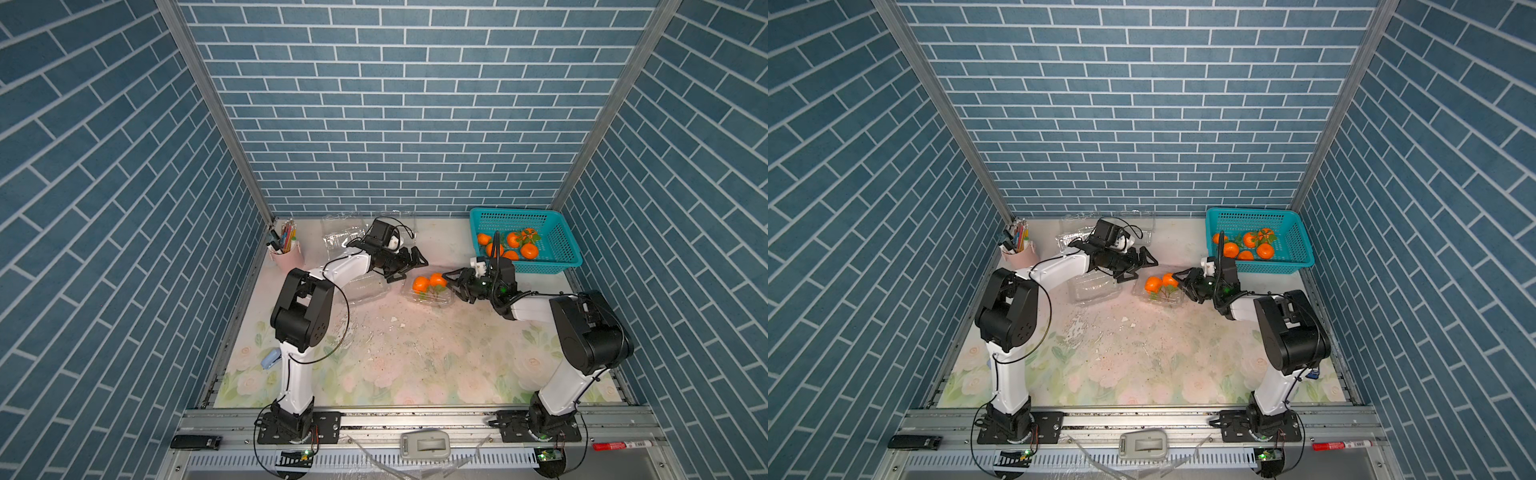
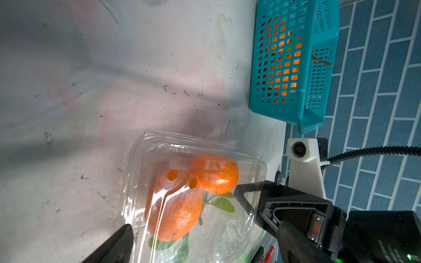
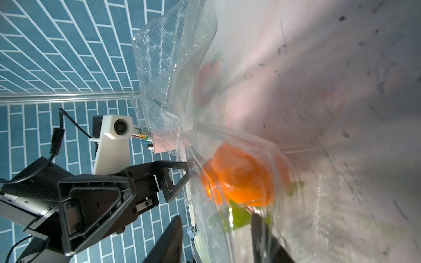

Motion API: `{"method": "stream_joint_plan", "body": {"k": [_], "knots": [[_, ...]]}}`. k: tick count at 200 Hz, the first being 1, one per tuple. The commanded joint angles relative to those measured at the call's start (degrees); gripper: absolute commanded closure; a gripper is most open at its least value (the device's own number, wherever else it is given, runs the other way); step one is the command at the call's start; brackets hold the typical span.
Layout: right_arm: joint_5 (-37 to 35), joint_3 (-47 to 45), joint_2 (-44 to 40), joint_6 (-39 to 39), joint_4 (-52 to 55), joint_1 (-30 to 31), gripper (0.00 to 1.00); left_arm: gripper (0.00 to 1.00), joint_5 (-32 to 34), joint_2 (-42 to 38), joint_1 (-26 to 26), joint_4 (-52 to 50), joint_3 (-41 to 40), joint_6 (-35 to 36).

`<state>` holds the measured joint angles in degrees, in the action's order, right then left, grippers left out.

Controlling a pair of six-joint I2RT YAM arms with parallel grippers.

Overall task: Take oranges out of containers
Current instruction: Open the packing box at the center of the board.

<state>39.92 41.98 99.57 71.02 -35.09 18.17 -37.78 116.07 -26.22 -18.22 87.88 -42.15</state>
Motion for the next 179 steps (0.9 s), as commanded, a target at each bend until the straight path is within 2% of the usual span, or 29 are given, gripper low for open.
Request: {"method": "stream_joint_plan", "body": {"k": [1, 31, 60, 82, 106, 130, 152, 179], "knots": [[-3.6, -2.0, 0.8, 7.3, -8.7, 1.0, 0.58, 0.01, -2.1, 0.4, -1.0, -0.7, 2.3, 2.1], [-10.2, -5.2, 1.1, 12.6, -14.5, 2.0, 0.69, 0.01, 2.0, -0.4, 0.2, -7.5, 4.7, 5.3], [-14.8, -6.9, 1.5, 17.0, -18.4, 2.8, 0.71, 0.01, 4.3, -2.6, 3.1, -11.3, 5.9, 6.3], [-17.0, -7.6, 1.8, 20.4, -21.0, 2.9, 0.71, 0.01, 4.5, -8.1, 2.3, -9.9, 4.3, 4.4], [-18.4, -7.2, 1.3, 22.2, -21.7, 3.0, 0.71, 0.01, 7.5, -17.5, -1.6, 1.5, -7.9, -0.7], [-19.0, -6.3, 0.6, 23.3, -20.4, 2.9, 0.71, 0.01, 10.3, -22.8, -3.9, 11.8, -21.4, -4.7], [-19.2, -5.7, 1.3, 24.9, -20.7, 3.1, 0.72, 0.01, 12.1, -24.0, -5.4, 22.2, -31.2, -10.0], [-20.6, -6.6, 2.3, 27.3, -24.0, 3.6, 0.73, 0.01, 15.7, -22.2, -8.5, 31.6, -37.8, -18.0]]}}
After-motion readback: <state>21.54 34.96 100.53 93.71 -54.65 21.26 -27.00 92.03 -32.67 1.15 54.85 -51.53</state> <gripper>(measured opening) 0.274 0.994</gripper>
